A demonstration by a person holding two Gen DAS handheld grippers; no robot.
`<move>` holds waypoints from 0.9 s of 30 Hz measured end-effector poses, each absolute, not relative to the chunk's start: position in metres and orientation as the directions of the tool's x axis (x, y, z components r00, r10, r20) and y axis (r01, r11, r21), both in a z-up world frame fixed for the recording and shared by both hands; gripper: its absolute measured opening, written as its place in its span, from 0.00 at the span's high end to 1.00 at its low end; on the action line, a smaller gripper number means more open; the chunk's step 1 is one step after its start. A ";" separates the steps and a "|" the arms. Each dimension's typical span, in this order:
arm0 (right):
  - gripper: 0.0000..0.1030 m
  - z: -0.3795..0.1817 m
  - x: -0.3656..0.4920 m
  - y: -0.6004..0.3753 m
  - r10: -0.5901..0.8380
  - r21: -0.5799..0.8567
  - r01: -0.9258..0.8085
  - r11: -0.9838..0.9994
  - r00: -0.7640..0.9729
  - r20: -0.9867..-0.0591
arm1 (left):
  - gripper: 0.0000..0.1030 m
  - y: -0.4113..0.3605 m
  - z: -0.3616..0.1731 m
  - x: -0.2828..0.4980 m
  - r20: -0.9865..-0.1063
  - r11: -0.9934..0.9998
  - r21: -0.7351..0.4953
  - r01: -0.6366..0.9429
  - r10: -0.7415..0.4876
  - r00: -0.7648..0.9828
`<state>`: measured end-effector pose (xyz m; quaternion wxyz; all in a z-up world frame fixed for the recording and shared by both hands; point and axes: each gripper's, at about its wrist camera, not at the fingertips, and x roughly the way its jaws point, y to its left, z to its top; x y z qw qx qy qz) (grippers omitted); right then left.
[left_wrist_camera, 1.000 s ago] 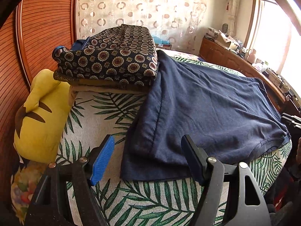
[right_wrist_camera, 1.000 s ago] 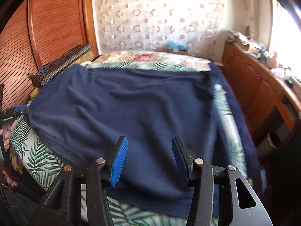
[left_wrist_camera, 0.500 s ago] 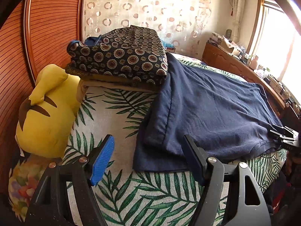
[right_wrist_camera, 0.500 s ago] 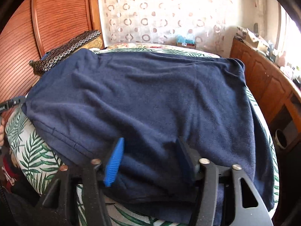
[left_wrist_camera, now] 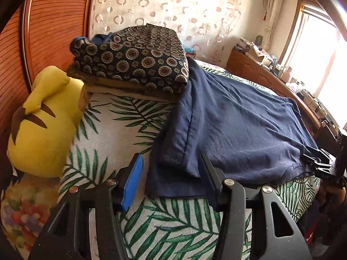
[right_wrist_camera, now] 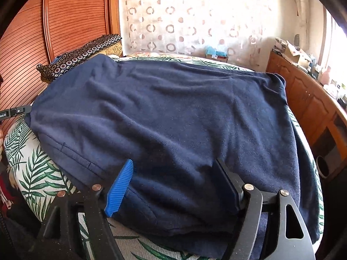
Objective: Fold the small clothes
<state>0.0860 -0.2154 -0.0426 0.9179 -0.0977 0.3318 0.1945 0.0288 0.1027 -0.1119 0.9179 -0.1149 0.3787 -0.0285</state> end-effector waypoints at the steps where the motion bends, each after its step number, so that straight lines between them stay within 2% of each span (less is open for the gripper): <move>1: 0.25 -0.043 0.086 -0.216 0.293 -0.051 -0.423 0.905 0.704 -0.647 | 0.48 0.102 -0.114 0.032 -0.694 0.971 -0.238 -0.035 -0.145 0.705; 2: 0.25 -0.043 0.086 -0.216 0.293 -0.051 -0.423 0.905 0.704 -0.647 | 0.48 0.102 -0.115 0.034 -0.699 0.970 -0.241 -0.034 -0.149 0.699; 5: 0.25 -0.043 0.085 -0.215 0.293 -0.051 -0.423 0.905 0.704 -0.647 | 0.58 0.098 -0.116 0.037 -0.698 0.970 -0.242 -0.009 -0.168 0.696; 7: 0.25 -0.043 0.085 -0.215 0.293 -0.050 -0.423 0.905 0.704 -0.647 | 0.72 0.096 -0.116 0.038 -0.702 0.974 -0.228 -0.008 -0.159 0.695; 8: 0.25 -0.043 0.085 -0.215 0.293 -0.051 -0.423 0.905 0.704 -0.647 | 0.85 0.095 -0.117 0.039 -0.706 0.974 -0.225 -0.002 -0.161 0.690; 9: 0.25 -0.042 0.085 -0.214 0.293 -0.051 -0.423 0.905 0.704 -0.647 | 0.89 0.095 -0.117 0.039 -0.705 0.971 -0.239 0.012 -0.182 0.686; 20: 0.25 -0.028 0.088 -0.237 0.335 0.042 -0.409 0.912 0.680 -0.652 | 0.91 0.042 -0.056 0.041 -0.573 0.935 -0.278 0.219 -0.344 0.744; 27: 0.25 -0.005 0.081 -0.277 0.272 0.026 -0.324 0.946 0.745 -0.610 | 0.91 -0.022 -0.019 0.060 -0.525 0.886 -0.254 0.388 -0.463 0.714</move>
